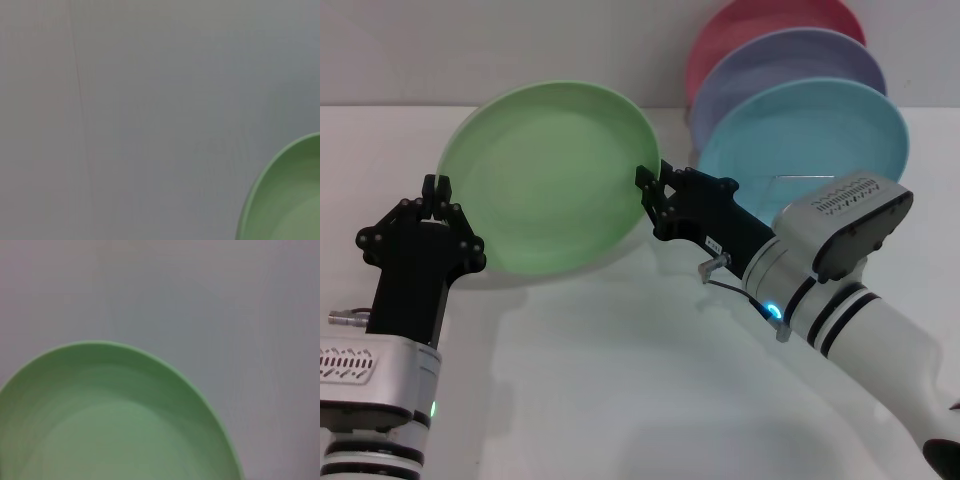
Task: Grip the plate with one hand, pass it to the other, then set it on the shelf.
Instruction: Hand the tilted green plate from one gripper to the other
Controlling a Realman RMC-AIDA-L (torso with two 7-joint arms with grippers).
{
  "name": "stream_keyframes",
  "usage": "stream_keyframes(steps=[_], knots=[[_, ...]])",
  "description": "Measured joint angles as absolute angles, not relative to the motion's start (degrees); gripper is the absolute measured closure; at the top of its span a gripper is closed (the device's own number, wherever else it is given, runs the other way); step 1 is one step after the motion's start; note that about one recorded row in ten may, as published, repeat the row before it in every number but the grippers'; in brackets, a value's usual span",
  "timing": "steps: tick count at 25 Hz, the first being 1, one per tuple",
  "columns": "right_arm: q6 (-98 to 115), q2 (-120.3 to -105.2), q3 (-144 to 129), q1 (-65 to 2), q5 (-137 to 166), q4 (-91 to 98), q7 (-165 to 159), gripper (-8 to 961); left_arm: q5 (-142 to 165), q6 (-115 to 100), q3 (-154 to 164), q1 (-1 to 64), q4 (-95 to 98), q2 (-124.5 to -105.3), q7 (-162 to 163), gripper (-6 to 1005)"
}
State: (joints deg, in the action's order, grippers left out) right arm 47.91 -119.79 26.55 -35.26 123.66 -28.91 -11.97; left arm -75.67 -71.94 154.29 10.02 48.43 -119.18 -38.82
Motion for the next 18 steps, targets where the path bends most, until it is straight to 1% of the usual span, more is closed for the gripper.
stream_keyframes(steps=[10,18], knots=[[47.9,-119.80,26.5,-35.4,123.7,-28.9,-12.2,802,-75.7,-72.0,154.5,10.0,48.4,-119.18,-38.8,966],[47.9,-119.80,26.5,-35.4,123.7,-28.9,-12.2,807,-75.7,-71.9,154.5,10.0,48.4,-119.18,-38.8,966]])
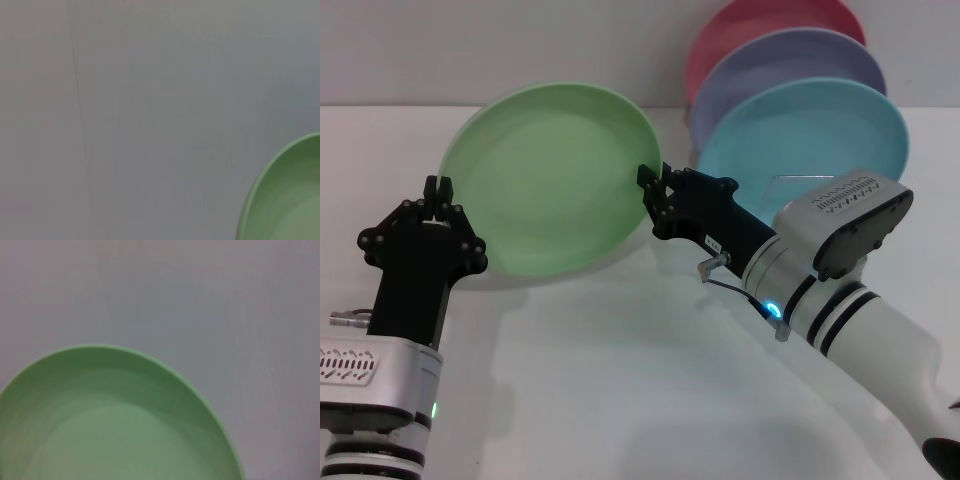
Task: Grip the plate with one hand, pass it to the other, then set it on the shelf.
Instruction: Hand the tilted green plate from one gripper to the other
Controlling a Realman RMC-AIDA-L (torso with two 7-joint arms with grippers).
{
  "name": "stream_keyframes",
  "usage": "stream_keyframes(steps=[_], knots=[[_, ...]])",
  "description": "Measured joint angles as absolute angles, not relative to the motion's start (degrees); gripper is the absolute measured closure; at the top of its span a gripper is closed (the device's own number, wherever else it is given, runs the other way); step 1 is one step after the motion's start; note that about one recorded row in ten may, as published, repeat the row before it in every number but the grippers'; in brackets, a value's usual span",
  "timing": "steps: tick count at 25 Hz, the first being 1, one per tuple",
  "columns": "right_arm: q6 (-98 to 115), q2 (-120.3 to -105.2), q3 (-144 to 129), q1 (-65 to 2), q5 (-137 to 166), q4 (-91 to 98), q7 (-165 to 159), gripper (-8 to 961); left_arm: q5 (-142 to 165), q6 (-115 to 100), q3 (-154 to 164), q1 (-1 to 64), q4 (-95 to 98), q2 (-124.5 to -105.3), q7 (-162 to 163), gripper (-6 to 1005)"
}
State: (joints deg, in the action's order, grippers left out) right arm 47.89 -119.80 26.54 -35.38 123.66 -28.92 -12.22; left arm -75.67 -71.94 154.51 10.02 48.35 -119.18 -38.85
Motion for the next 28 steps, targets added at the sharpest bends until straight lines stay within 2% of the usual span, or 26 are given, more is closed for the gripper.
stream_keyframes(steps=[28], knots=[[47.7,-119.79,26.5,-35.2,123.7,-28.9,-12.2,898,-75.7,-71.7,154.6,10.1,48.3,-119.17,-38.9,966]])
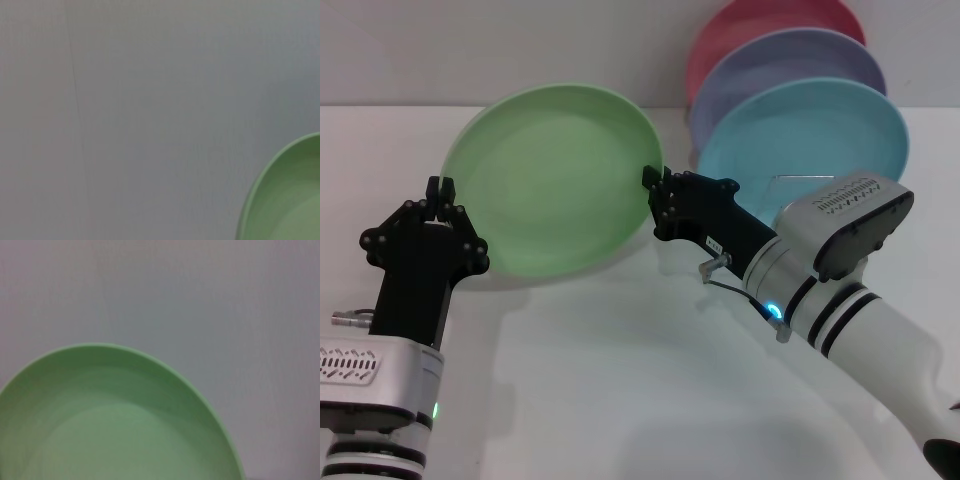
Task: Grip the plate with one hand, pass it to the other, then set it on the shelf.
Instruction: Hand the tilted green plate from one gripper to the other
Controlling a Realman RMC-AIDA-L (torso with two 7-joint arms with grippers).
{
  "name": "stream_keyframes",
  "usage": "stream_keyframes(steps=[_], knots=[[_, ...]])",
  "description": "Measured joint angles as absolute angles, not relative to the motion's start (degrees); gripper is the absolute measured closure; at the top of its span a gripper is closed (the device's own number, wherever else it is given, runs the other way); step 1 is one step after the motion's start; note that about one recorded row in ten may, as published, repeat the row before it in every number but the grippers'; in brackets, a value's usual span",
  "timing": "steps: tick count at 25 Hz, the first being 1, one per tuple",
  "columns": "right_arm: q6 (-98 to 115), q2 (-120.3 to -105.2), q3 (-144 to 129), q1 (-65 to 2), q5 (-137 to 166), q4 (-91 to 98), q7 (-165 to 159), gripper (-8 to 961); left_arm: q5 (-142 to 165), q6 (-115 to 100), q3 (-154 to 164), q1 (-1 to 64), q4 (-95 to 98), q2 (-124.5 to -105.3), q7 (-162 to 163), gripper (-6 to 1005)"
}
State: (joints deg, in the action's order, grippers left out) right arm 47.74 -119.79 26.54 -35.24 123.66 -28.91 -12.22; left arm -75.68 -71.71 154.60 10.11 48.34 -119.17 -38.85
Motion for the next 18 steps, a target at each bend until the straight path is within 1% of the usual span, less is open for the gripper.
stream_keyframes(steps=[18], knots=[[47.4,-119.81,26.5,-35.1,123.7,-28.9,-12.2,920,-75.3,-71.8,154.8,10.0,48.3,-119.17,-38.3,966]])
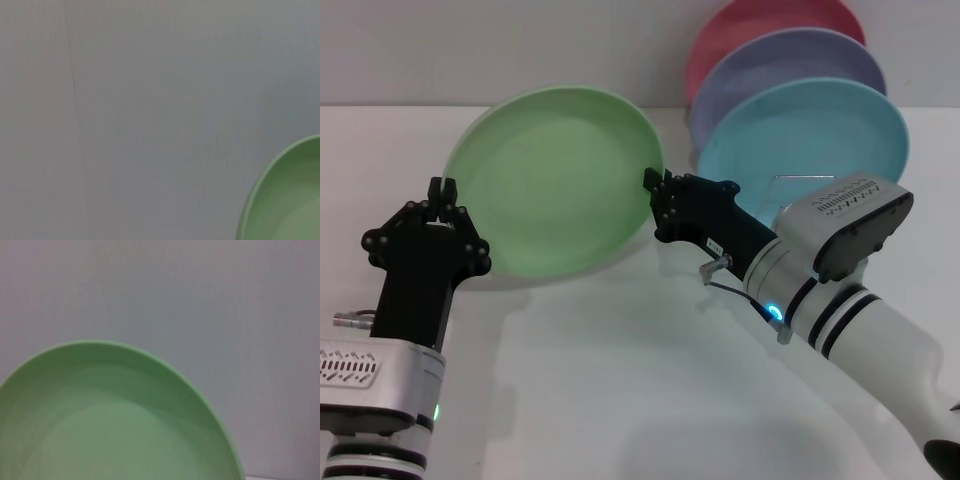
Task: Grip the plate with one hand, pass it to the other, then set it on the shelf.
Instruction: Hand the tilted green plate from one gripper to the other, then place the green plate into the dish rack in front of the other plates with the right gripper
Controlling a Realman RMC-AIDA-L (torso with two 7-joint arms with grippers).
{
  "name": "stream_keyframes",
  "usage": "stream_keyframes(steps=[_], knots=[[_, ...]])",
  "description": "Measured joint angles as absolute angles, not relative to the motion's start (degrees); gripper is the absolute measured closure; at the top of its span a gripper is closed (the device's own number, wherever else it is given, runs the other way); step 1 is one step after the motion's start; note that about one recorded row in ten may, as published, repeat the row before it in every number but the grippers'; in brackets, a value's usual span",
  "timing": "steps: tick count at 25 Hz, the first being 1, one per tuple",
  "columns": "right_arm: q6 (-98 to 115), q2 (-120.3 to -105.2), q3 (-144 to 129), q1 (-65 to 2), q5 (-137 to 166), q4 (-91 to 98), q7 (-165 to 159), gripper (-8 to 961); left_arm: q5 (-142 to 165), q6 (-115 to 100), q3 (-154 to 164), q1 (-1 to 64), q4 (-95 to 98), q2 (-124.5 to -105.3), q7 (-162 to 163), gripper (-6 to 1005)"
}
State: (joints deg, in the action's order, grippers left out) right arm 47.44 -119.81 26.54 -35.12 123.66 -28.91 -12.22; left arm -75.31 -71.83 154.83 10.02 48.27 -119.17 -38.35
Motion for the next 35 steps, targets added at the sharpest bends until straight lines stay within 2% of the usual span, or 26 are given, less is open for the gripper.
stream_keyframes(steps=[16,22,27,29,35], knots=[[48.4,-119.90,27.1,-34.7,123.8,-28.7,-11.8,930,-68.3,-72.3,154.5,9.5,44.6,-118.74,-27.5,931],[48.5,-119.89,27.1,-34.7,123.8,-28.6,-11.8,932,-68.0,-72.4,154.2,9.5,44.0,-118.69,-26.1,748],[49.4,-119.88,27.1,-34.3,123.8,-27.9,-11.7,933,-68.0,-73.3,153.5,9.3,43.6,-118.56,-25.5,514],[49.5,-119.88,27.1,-34.2,123.8,-27.9,-11.7,933,-68.0,-74.6,153.4,9.1,43.4,-118.56,-25.1,347],[51.1,-119.88,26.7,-33.7,123.9,-28.0,-11.7,932,-67.4,-79.1,151.9,8.0,41.8,-118.05,-14.1,339]])
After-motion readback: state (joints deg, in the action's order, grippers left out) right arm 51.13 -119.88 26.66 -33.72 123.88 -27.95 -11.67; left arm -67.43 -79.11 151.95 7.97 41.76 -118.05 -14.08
